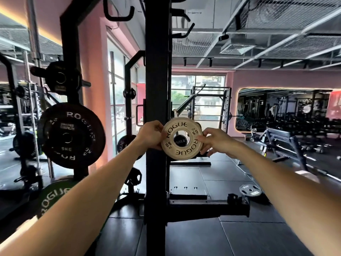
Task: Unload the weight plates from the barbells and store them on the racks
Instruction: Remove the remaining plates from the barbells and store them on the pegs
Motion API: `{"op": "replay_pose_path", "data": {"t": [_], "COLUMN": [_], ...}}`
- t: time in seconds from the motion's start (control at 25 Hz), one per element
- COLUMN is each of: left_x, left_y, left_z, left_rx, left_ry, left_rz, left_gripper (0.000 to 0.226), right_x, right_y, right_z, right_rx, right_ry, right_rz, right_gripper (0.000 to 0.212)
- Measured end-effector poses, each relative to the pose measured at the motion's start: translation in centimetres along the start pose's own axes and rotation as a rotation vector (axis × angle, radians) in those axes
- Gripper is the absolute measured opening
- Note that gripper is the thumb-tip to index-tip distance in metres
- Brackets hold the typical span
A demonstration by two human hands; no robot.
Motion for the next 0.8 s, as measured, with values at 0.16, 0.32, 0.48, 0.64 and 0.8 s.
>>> {"op": "replay_pose_path", "data": {"t": [0.16,0.32,0.48,0.64,0.8], "left_x": [0.9,1.3,2.0,3.6,5.4], "left_y": [2.1,3.0,3.7,4.9,6.3], "left_z": [1.5,2.1,2.6,6.0,10.5], "left_rx": [-0.013,0.096,0.22,0.212,0.233], "left_ry": [-0.052,-0.096,-0.22,-0.204,-0.216], "left_rz": [0.042,0.112,0.249,0.239,0.306], "left_gripper": [0.015,0.024,0.022,0.019,0.016], "right_x": [1.1,1.4,1.8,2.2,2.9], "right_y": [-1.6,-2.3,-3.1,-4.4,-5.9], "right_z": [1.7,2.4,3.8,7.4,11.6], "right_rx": [-0.005,-0.053,-0.128,-0.116,-0.12], "right_ry": [-0.007,-0.002,-0.074,-0.079,-0.099], "right_rz": [-0.033,-0.069,-0.093,-0.119,-0.136], "right_gripper": [0.023,0.023,0.02,0.026,0.027]}}
Point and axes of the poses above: each hand's wrist, its own z-axis towards the middle knuckle, its own x-axis out of the palm, y = z × x, the point moved 7 cm from there along z, towards the middle knuckle, and after that the axes turned 11 degrees about -y, right-handed, at the moved point
